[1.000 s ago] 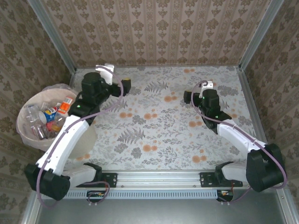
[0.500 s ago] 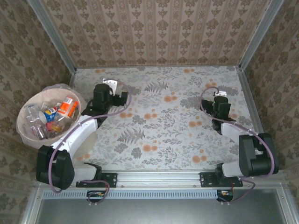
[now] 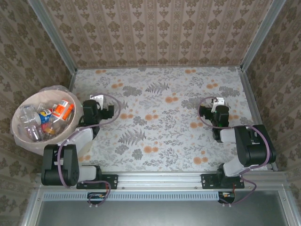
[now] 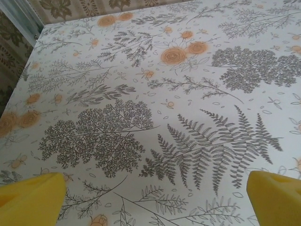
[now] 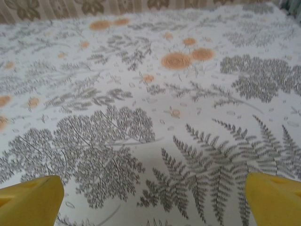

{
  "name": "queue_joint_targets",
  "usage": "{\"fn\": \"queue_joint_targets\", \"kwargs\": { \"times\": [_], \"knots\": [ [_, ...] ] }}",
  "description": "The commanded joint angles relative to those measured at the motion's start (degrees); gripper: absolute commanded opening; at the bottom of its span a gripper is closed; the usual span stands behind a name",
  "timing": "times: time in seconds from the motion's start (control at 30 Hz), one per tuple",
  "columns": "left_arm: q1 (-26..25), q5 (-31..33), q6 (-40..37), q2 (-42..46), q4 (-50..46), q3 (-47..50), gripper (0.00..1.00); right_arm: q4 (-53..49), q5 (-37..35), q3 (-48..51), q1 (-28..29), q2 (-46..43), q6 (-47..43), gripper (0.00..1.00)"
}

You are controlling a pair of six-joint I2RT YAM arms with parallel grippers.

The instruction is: Put the plastic bottles in the bin

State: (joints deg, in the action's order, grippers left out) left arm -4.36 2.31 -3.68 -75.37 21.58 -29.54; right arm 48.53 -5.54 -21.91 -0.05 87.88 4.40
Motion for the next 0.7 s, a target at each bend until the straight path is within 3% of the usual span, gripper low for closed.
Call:
{"fn": "queue_joint_targets", "kwargs": {
  "times": [0.0,0.13,0.23,0.3,0.37,0.67],
  "knots": [
    [1.7,-4.0,-1.5,-4.3,16.0,4.2,1.00,3.5,-0.4,0.1,0.3,-0.2,-0.8,1.00],
    [3.8,-4.2,0.2,-9.2,24.5,6.2,1.00,3.4,-0.3,0.1,0.3,-0.1,-0.8,1.00],
    [4.3,-0.1,2.1,-13.2,36.9,10.9,1.00,3.4,-0.3,0.1,0.4,-0.1,-0.9,1.00],
    [4.4,4.1,4.1,-12.1,32.4,9.3,1.00,3.4,-0.3,0.0,0.4,-0.1,-0.8,1.00],
    [1.4,9.1,2.5,-12.5,28.4,7.0,1.00,3.4,-0.2,0.0,0.3,-0.1,-0.8,1.00],
    [1.8,8.4,2.7,-12.6,29.1,7.2,1.00,2.9,-0.2,-0.2,0.4,-0.1,-1.0,1.00]
  ]
}}
